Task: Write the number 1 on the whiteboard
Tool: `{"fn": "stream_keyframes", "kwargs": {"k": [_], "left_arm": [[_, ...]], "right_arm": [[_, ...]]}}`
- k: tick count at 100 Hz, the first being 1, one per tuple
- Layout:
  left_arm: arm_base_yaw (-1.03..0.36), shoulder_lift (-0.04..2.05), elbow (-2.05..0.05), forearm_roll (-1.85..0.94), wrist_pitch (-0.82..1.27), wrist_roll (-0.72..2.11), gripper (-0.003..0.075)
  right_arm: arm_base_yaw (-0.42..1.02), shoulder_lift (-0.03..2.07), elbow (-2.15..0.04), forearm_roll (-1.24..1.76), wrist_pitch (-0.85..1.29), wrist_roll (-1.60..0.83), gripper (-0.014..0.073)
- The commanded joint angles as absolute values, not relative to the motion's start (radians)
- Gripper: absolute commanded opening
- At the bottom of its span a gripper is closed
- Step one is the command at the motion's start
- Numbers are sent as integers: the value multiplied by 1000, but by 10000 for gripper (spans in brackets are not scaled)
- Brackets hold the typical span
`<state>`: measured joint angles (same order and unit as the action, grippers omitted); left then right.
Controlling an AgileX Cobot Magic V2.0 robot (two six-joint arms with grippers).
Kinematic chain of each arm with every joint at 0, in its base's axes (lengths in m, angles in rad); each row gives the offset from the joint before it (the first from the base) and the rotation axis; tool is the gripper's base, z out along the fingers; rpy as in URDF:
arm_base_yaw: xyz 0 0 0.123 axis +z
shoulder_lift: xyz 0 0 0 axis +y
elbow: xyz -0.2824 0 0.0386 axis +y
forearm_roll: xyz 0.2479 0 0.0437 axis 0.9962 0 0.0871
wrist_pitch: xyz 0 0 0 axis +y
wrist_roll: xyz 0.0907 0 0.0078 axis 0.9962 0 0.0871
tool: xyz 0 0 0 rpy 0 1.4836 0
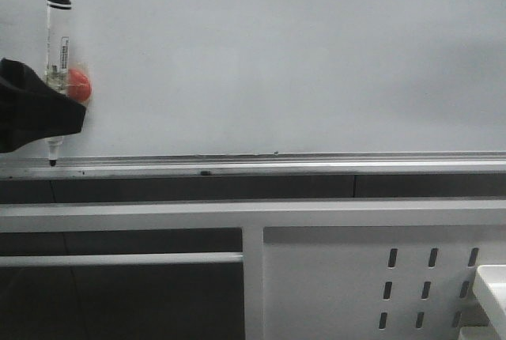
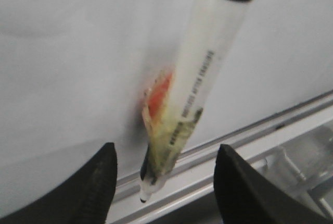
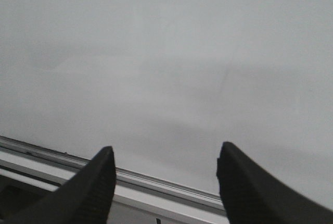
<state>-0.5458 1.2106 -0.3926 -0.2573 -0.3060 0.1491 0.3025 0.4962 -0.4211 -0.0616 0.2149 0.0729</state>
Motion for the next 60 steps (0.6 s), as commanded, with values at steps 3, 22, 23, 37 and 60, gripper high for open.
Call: {"fn": "stream_keyframes", "kwargs": {"k": [3,22,23,37,60], "left_arm": [[-553,1216,-426,-263,-457,86,387],[-553,1236,-426,-263,-463,87,386],[-553,1236,-426,-263,-463,87,386],[-553,1258,-426,-263,-460,87,346],[-553,1260,-426,-263,-481,87,95]], "right_arm": [[300,508,-456,-65,130,61,392],[300,508,-456,-65,132,61,392],[300,508,-456,-65,132,61,392],[300,508,-456,-65,130,61,392],[300,508,-456,-26,115,63,392]]}}
